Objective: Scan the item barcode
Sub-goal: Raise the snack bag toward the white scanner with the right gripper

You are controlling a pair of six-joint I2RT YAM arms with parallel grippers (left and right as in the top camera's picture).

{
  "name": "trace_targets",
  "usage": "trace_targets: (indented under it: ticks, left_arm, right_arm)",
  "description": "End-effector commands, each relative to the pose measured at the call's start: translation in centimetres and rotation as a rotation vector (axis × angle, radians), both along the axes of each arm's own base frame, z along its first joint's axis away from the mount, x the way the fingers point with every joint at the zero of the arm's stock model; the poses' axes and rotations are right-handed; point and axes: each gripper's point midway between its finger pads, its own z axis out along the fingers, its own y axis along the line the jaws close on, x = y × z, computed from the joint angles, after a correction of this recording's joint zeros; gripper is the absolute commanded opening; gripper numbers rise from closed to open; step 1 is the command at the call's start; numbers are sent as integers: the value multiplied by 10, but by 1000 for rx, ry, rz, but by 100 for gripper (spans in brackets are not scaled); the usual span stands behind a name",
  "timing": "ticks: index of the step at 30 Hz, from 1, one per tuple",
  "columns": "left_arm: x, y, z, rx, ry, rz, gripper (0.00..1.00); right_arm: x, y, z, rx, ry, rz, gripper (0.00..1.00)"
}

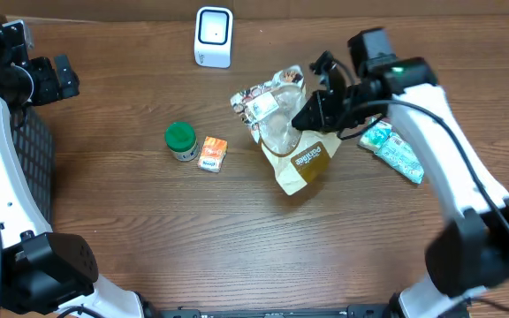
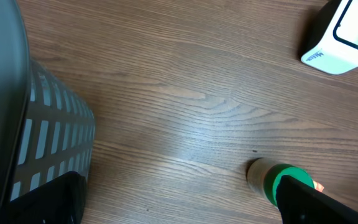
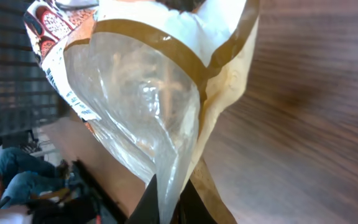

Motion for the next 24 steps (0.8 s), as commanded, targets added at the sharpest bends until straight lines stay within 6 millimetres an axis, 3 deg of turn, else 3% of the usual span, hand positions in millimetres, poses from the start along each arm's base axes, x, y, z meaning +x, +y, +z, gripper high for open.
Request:
trace_targets:
  ticks: [1, 8, 12, 14, 18, 20, 24]
  left_arm:
    - [3, -2, 0, 15, -1, -30, 100]
    - [3, -2, 0, 14, -1, -30, 100]
    - [3, -2, 0, 15, -1, -30, 100]
    - [3, -2, 0, 15, -1, -30, 99]
    - [3, -2, 0, 14, -1, -30, 100]
    - [3, -2, 0, 15, -1, -30, 99]
    - [3, -2, 0, 15, -1, -30, 100]
  right_arm:
    - [-12, 1, 34, 36, -47, -4, 4]
    - [-18, 0, 42, 44, -18, -41, 4]
    - [-4, -14, 47, -47, -13, -178, 4]
    - [9, -19, 78, -115, -100, -231, 4]
    - [51, -6, 140, -174, -335, -278, 4]
    - [71, 5, 150, -219, -423, -301, 4]
    - [129, 9, 139, -480, -658, -434, 4]
